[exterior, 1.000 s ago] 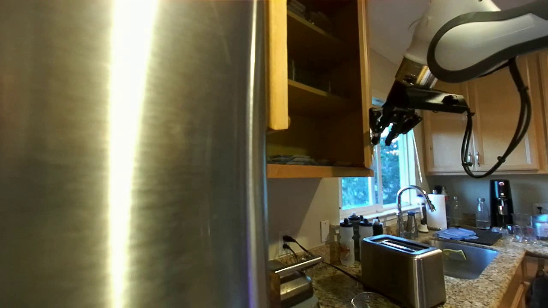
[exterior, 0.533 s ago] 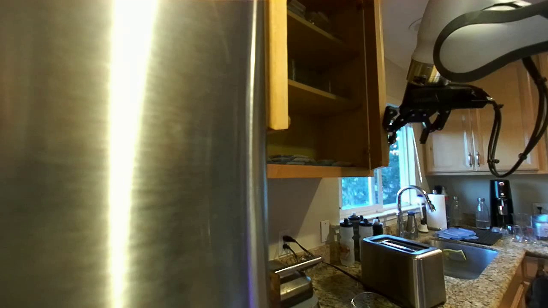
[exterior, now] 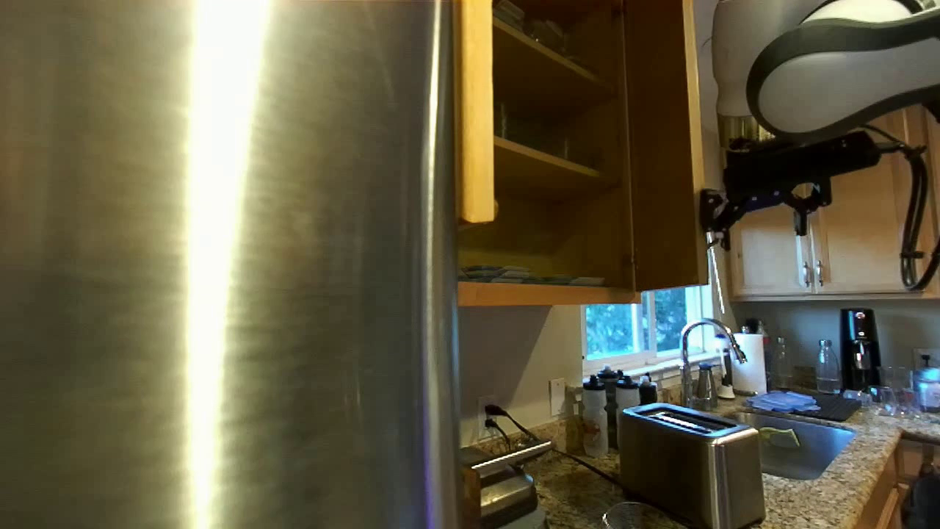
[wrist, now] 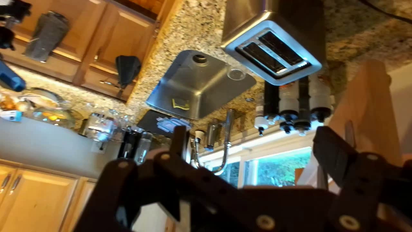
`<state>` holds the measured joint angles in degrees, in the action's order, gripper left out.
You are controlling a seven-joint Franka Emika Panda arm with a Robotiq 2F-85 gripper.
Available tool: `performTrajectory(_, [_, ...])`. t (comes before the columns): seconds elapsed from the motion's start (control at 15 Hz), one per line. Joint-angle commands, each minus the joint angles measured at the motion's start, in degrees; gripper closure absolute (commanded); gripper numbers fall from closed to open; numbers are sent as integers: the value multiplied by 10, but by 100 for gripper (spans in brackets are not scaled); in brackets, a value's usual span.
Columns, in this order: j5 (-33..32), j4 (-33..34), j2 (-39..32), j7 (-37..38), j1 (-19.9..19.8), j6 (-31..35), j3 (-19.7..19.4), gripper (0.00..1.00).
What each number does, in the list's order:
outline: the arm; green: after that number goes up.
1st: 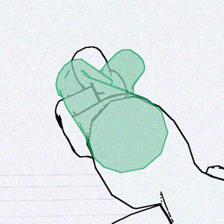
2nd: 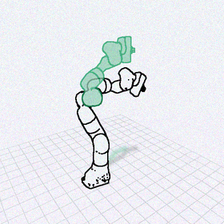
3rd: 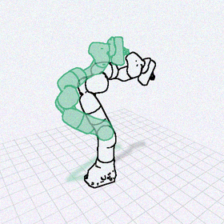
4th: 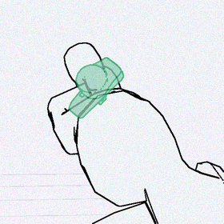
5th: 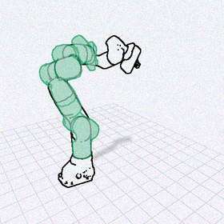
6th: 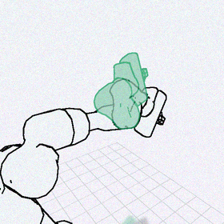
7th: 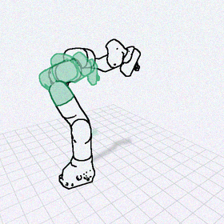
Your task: Open the overhead cabinet doors
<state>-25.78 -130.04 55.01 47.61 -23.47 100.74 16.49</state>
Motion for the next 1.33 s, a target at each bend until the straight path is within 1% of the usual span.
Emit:
performTrajectory(0.0, [-34,17,-27,-21,29,-96,11,0])
performTrajectory(0.13, [-24,25,-44,-58,66,-132,10,0])
performTrajectory(0.27, [2,33,-58,-79,106,-142,9,0])
performTrajectory(0.6, [77,66,-100,-96,193,-120,17,0])
performTrajectory(0.8, [97,91,-130,-139,230,-101,17,0])
performTrajectory(0.93, [87,110,-154,-165,234,-81,16,0])
performTrajectory(1.07, [54,125,-175,-160,217,-45,21,0])
performTrajectory(1.27, [14,147,-212,-145,198,-1,14,0])
